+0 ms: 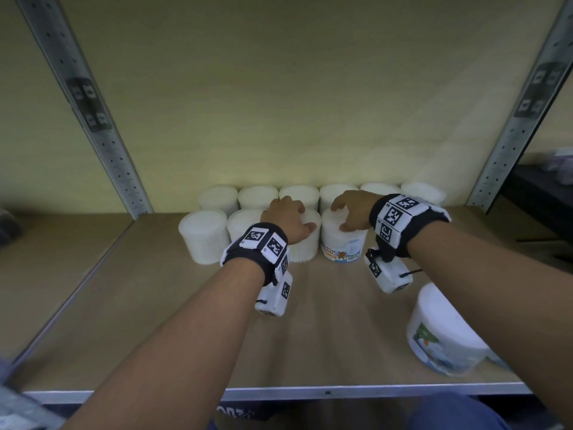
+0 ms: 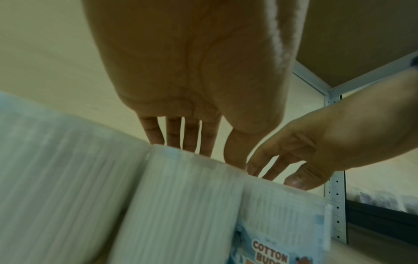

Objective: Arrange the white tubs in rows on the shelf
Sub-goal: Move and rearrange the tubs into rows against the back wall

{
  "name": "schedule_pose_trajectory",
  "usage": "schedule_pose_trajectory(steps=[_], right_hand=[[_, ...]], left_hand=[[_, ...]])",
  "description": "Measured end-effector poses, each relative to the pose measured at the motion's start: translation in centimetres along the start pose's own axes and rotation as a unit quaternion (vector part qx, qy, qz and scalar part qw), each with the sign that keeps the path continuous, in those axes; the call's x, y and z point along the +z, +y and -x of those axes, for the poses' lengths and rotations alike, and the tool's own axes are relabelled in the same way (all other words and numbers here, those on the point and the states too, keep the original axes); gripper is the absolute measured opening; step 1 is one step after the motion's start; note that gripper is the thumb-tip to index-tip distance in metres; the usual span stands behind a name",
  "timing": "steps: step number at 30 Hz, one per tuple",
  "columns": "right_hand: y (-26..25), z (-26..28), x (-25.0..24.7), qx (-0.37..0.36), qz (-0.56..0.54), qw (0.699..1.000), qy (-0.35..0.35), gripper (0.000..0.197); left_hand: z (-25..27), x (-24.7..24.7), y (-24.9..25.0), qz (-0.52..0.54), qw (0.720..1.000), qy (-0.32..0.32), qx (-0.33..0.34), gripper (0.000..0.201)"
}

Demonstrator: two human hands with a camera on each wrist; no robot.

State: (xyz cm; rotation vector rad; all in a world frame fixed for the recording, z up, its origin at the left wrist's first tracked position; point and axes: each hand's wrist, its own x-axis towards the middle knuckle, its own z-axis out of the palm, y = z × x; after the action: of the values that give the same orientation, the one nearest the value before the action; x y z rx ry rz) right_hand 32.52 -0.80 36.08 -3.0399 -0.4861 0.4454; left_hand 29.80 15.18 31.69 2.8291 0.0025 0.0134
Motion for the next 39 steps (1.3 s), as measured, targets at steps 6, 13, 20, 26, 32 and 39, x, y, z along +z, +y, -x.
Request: schedule_pose_trajectory(steps=[6, 13, 20, 26, 32, 39], right_hand=[[0.2, 0.0, -0.2, -0.013, -0.015, 1.000, 0.013, 0.056], [0.0, -0.5, 0.5, 0.039, 0.039, 0.997, 0.049, 0.068], [0.0, -0.3, 0.4, 0.030, 0.034, 0.998, 0.043, 0.064], [0.4, -0.1, -0.1, -0.005, 0.000, 1.000, 0.009, 0.062], [0.6, -0.2, -0.3, -0.027, 0.003, 1.000, -0.002, 0.061], [0.9, -0.3, -0.1, -0.043, 0.011, 0.999, 0.009, 0.061]], left_hand=[[0.0, -0.1, 0.1, -0.001, 1.000, -0.001, 0.000, 0.054], [0.0, -0.1, 0.1, -0.003, 1.000, -0.007, 0.000, 0.054], [0.0, -0.1, 0.1, -0.003, 1.000, -0.005, 0.000, 0.054], [0.1, -0.2, 0.1, -0.001, 1.000, -0.003, 0.000, 0.054], [0.1, -0.2, 0.2, -0.001, 1.000, 0.000, 0.000, 0.053], [0.1, -0.4, 0.3, -0.015, 1.000, -0.014, 0.003, 0.054]])
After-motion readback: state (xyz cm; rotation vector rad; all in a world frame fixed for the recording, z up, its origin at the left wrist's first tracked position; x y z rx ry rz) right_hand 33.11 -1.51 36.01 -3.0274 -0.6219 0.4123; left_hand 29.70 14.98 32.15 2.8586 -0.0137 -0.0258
